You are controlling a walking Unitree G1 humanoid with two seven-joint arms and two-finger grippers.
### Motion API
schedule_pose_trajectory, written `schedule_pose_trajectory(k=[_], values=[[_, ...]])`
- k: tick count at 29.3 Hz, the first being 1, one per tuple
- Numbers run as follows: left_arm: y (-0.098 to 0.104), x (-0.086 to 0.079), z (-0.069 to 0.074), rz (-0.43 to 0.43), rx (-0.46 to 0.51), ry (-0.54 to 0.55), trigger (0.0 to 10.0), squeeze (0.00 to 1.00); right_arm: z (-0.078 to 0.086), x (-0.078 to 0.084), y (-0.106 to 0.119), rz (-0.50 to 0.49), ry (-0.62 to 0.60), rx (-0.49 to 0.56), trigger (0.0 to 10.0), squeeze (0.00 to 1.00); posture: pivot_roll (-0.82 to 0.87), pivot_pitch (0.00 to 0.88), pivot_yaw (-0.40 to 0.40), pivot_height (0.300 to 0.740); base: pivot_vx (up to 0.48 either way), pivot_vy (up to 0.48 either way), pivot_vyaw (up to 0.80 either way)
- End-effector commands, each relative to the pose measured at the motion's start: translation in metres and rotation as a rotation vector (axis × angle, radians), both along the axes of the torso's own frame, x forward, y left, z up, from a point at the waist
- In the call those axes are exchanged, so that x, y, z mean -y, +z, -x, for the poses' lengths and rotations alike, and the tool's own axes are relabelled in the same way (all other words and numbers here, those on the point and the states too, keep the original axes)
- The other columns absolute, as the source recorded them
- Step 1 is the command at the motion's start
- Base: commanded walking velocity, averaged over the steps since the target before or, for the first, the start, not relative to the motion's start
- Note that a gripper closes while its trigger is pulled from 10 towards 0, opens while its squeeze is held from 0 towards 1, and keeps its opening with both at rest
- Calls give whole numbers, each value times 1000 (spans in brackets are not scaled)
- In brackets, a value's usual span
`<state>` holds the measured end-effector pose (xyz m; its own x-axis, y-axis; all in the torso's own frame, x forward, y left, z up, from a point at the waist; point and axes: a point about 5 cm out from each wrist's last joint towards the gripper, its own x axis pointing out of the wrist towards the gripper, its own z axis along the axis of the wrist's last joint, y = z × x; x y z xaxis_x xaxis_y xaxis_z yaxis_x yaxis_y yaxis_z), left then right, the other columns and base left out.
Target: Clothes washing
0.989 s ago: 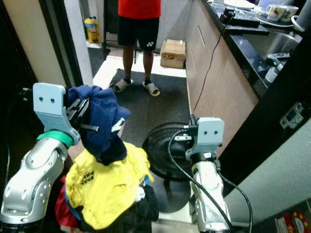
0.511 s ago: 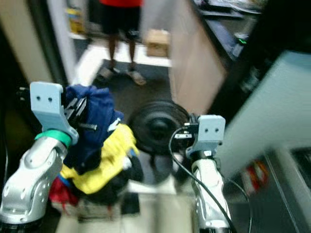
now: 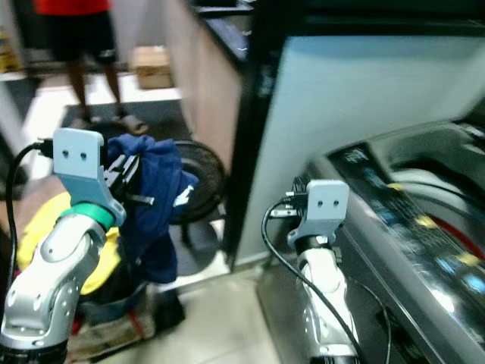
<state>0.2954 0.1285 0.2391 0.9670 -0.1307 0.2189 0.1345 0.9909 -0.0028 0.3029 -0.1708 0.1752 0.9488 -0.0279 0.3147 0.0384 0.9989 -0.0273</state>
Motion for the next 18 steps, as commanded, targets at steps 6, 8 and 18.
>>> schedule_pose_trajectory(k=[6,8,18], values=[[7,1,0,-7,34,-4,10000,0,0,1,-2,-26,2,-15,10000,0,76,12,7,740,0,0,-800],[8,1,0,-11,42,-1,10000,0,-1,1,-1,-37,4,-14,10000,0,76,12,7,740,0,0,-800],[46,-10,-5,-62,190,19,10000,0,-7,-11,24,-169,65,74,10000,0,89,14,16,740,0,0,-800]])
